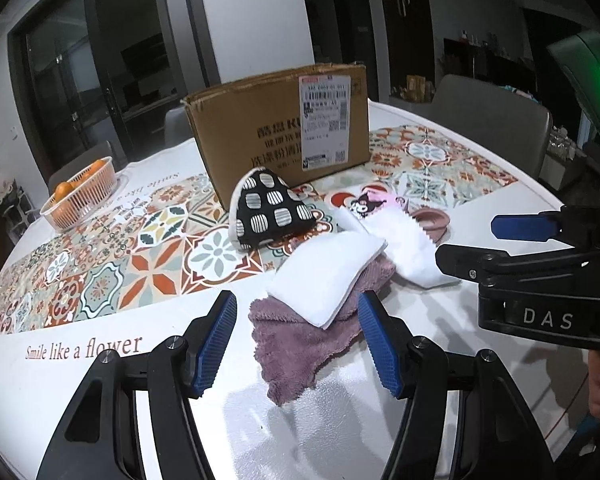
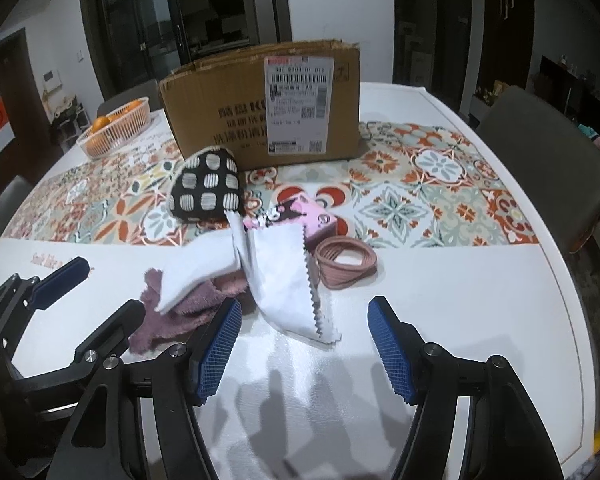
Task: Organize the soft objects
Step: 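Grasp the white cloth with the right tool while the left tool grasps another white cloth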
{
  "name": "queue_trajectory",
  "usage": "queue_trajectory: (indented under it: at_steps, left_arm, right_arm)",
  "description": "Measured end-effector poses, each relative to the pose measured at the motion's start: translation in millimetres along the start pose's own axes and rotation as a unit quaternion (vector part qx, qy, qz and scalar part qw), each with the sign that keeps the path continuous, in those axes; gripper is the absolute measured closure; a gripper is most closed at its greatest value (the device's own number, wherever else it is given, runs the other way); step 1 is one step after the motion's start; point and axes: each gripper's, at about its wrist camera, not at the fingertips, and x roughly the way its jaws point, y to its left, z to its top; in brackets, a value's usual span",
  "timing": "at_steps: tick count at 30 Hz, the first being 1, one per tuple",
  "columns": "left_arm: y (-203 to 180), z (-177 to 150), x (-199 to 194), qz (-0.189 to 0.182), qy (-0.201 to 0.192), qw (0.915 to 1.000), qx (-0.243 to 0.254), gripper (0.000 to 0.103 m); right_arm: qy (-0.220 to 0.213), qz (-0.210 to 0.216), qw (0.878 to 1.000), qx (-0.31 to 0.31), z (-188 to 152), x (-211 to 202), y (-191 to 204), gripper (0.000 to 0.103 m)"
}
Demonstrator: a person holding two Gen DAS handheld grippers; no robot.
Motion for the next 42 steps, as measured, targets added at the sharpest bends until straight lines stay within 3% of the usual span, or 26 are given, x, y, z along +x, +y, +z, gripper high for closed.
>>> queue_trajectory:
  at_steps: [15,25,42]
  left_arm:
    - [-5.3,-1.8,32.9,-0.007,0.014,0.9996,0.024,0.044]
    - [-10.2,2.5,43.9,-0.01,0.012,0.9992,0.037,0.045]
    - [4.4,10.4,50.8,-0.034,0.026,0.9991,-0.007,0.078]
  right_arm:
    - [0.034,0.005,0.999,0.005,-4.0,32.6,-1.1,0.036]
    - [0.031,0.01,0.999,0.006,1.1,38.0,-2.7,0.036]
    - [0.033,0.02,0.999,0.011,5.6,48.9,-3.1,0.036]
